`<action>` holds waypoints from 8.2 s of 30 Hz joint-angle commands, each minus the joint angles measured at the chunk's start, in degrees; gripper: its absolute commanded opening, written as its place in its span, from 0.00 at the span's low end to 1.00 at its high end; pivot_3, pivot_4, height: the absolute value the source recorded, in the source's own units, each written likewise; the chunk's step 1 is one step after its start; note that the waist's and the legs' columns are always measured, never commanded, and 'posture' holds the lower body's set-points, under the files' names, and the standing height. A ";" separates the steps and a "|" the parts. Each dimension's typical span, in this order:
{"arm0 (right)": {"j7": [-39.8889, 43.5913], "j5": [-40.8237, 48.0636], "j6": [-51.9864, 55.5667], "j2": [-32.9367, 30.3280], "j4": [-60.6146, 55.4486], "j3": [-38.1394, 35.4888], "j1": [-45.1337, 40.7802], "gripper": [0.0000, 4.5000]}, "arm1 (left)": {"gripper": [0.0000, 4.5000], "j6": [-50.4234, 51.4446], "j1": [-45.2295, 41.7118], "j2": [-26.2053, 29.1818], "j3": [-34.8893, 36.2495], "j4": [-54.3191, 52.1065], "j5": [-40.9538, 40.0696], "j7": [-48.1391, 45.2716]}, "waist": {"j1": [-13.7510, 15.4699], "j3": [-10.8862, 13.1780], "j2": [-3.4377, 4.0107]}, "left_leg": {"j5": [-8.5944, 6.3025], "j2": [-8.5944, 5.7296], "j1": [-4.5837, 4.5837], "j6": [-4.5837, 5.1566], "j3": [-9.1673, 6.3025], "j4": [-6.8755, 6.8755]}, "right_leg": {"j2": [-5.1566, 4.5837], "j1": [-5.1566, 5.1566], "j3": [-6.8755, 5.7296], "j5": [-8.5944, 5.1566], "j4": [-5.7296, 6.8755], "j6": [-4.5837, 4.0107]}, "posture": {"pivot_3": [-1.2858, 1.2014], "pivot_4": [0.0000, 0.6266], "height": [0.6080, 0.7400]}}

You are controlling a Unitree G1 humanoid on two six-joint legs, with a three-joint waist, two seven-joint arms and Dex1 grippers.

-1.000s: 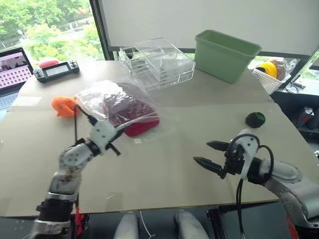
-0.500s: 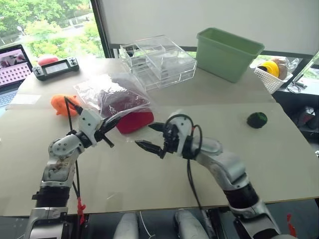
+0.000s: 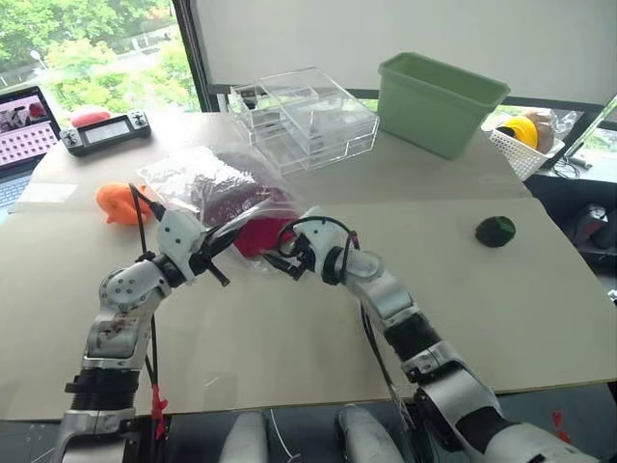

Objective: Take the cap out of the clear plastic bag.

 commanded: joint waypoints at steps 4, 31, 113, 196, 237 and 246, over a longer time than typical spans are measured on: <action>-3.51 -11.69 -13.39 1.19 7.89 5.23 -4.06 1.00 | 0.02 0.40 -0.40 0.13 0.39 -2.48 -0.83 0.73 | -0.47 0.00 0.00 | 0.00 0.00 0.01 0.00 -0.01 -0.03 | 0.00 0.00 0.00 0.01 0.02 -0.01 | 0.52 0.24 0.96; -17.16 -23.66 -22.11 4.70 22.94 5.10 -10.37 0.01 | 0.00 1.07 0.29 -0.22 -0.75 -3.10 -0.83 0.75 | -0.67 0.01 0.02 | 0.00 0.00 0.24 0.00 0.00 -0.08 | 0.00 0.10 0.03 0.04 0.08 -0.07 | 0.52 0.24 0.96; -16.97 -27.16 -18.74 -9.66 -13.60 1.56 13.92 0.01 | 0.00 1.37 0.47 -0.50 -2.61 -3.07 -0.09 0.64 | -1.77 0.01 0.02 | 0.00 -0.01 0.31 -0.01 0.01 -0.15 | 0.00 0.16 0.11 0.03 0.04 -0.06 | 0.52 0.24 0.96; 5.74 -9.44 10.72 -24.91 -43.92 -1.27 36.01 0.82 | 0.59 -35.18 12.94 7.95 -9.52 10.60 -2.08 -21.71 | 1.03 0.00 0.10 | -0.01 0.04 0.91 0.02 0.21 -0.12 | 0.00 0.90 0.17 -0.36 -0.26 0.39 | 0.52 0.24 0.96; -14.15 3.58 9.28 -14.17 -37.26 -28.73 33.49 1.00 | 1.00 8.43 6.12 -15.52 15.08 3.71 -0.13 46.37 | 0.94 0.07 0.05 | -0.01 -0.06 0.56 0.01 0.12 -0.13 | -0.03 0.52 0.17 -0.19 -0.12 -0.02 | 0.52 0.24 0.96; -17.65 -1.74 4.56 -16.12 -31.73 -28.36 35.27 1.00 | 1.00 -0.59 3.65 -11.65 16.11 17.40 3.11 44.00 | 0.97 0.06 0.07 | -0.01 -0.07 0.63 0.01 0.12 -0.15 | -0.03 0.57 0.17 -0.19 -0.11 -0.01 | 0.52 0.24 0.96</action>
